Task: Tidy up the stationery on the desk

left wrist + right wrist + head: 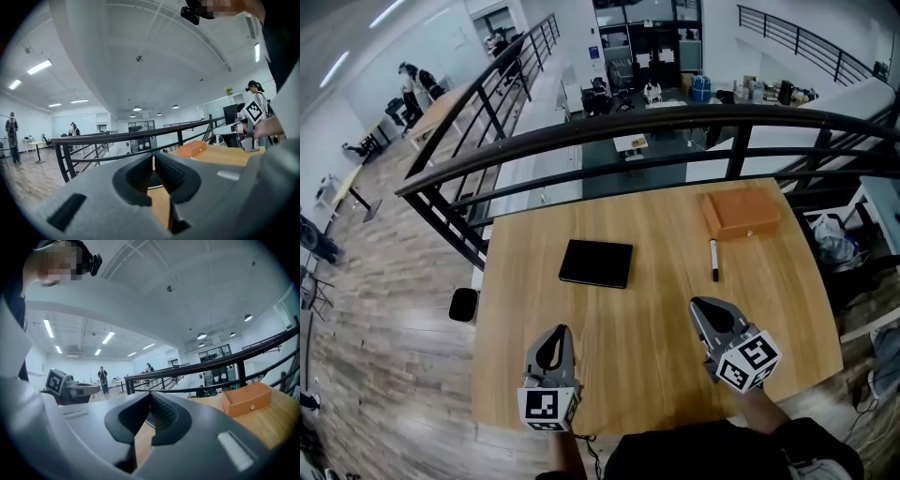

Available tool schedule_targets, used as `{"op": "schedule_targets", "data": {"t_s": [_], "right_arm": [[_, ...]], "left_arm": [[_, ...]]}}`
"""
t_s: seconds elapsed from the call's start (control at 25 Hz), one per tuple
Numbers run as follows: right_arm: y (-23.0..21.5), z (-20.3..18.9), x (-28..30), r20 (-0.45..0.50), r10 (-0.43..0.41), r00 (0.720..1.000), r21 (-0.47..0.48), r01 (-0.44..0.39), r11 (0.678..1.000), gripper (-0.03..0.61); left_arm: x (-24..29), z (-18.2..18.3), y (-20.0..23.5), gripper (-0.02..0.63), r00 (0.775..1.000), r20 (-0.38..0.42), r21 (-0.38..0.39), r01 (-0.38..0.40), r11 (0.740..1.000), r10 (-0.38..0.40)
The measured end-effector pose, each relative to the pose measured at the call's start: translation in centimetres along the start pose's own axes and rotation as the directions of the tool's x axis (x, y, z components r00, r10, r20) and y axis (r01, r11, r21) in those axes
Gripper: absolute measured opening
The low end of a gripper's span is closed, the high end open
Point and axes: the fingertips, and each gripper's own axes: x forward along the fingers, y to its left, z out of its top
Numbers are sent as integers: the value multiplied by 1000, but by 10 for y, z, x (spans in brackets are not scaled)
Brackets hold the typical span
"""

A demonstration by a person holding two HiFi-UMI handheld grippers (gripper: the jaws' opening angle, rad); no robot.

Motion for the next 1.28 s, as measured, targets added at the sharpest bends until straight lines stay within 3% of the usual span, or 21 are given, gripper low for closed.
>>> {"op": "schedule_targets", "data": {"t_s": [0.52, 1.04, 1.28], "right_arm": [[4, -40, 82, -101, -71, 992, 15, 73, 997, 21], [-20, -69, 135, -197, -131, 972, 66, 146, 987, 61], [-22, -89, 169, -253, -120, 960, 73, 142, 987, 75]], "left_arm": [[70, -42, 71, 40, 992, -66, 11, 105, 994, -104], [134, -108, 126, 111, 977, -150, -138, 135, 981, -155], [158, -140, 150, 166, 970, -202, -202, 97, 975, -138]]}}
